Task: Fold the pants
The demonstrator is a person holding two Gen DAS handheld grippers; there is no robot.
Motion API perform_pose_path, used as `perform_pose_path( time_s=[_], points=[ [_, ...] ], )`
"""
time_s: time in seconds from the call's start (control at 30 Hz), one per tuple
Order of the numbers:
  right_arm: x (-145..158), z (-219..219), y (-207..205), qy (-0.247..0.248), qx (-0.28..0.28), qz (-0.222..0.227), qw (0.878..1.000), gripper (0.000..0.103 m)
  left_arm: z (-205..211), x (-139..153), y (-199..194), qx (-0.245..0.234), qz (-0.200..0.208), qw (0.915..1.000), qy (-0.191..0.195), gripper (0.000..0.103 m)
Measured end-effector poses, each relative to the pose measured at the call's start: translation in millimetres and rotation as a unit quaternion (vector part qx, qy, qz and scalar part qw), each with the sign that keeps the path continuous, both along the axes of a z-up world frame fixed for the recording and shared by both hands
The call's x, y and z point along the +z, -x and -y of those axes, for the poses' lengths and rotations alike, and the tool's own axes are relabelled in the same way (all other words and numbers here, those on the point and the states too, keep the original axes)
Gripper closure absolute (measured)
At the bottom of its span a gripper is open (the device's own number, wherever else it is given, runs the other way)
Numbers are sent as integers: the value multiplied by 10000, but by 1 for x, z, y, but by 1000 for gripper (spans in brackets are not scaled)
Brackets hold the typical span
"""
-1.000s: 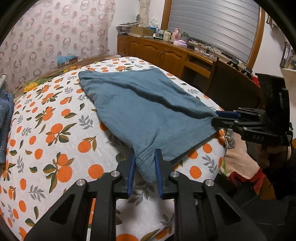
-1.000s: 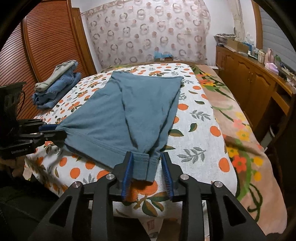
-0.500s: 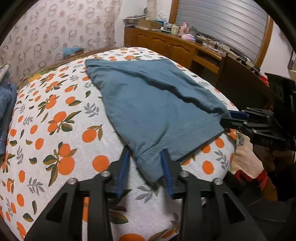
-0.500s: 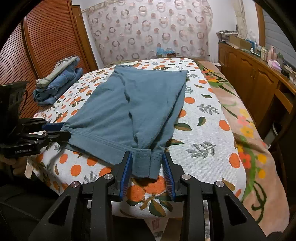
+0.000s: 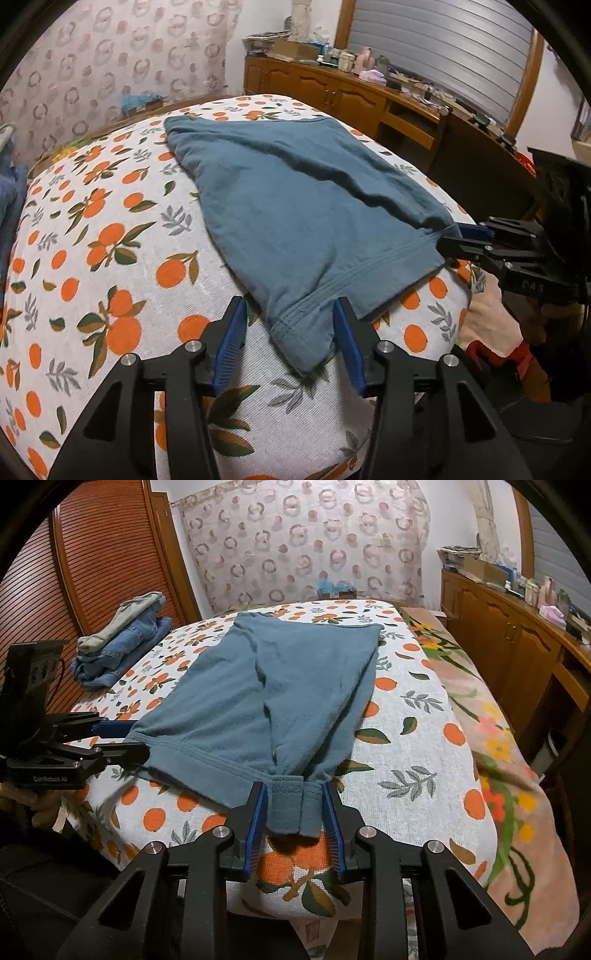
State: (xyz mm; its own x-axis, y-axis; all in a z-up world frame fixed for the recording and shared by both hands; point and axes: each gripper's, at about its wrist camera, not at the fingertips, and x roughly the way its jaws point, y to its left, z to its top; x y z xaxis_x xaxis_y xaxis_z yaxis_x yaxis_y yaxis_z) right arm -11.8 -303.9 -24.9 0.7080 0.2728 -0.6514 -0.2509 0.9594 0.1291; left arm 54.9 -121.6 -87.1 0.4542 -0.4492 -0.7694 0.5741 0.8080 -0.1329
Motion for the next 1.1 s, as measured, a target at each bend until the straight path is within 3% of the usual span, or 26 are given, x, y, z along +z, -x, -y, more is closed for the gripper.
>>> perform_pose_path(
  time_s=[0.1, 0.3, 0.43, 0.7, 1.1],
  points=[
    [0, 1, 0, -25, 54, 1, 10000, 78, 2, 1, 0, -180, -104, 9997, 121, 71],
    [3, 1, -1, -219, 211, 48, 9995, 90, 0, 8, 1, -84, -32, 9997, 207, 83],
    [19, 3, 0, -425, 271, 299, 9983, 92, -8, 28, 2, 26, 158, 9990, 421, 86],
    [79, -12, 6, -423, 571, 1090, 9915, 92, -34, 91, 6, 313, 843, 9926, 811, 87],
    [175, -52, 17, -52, 1161, 2223, 9680, 92, -77, 185, 6, 726, 1819, 9752, 1033, 88]
  ],
)
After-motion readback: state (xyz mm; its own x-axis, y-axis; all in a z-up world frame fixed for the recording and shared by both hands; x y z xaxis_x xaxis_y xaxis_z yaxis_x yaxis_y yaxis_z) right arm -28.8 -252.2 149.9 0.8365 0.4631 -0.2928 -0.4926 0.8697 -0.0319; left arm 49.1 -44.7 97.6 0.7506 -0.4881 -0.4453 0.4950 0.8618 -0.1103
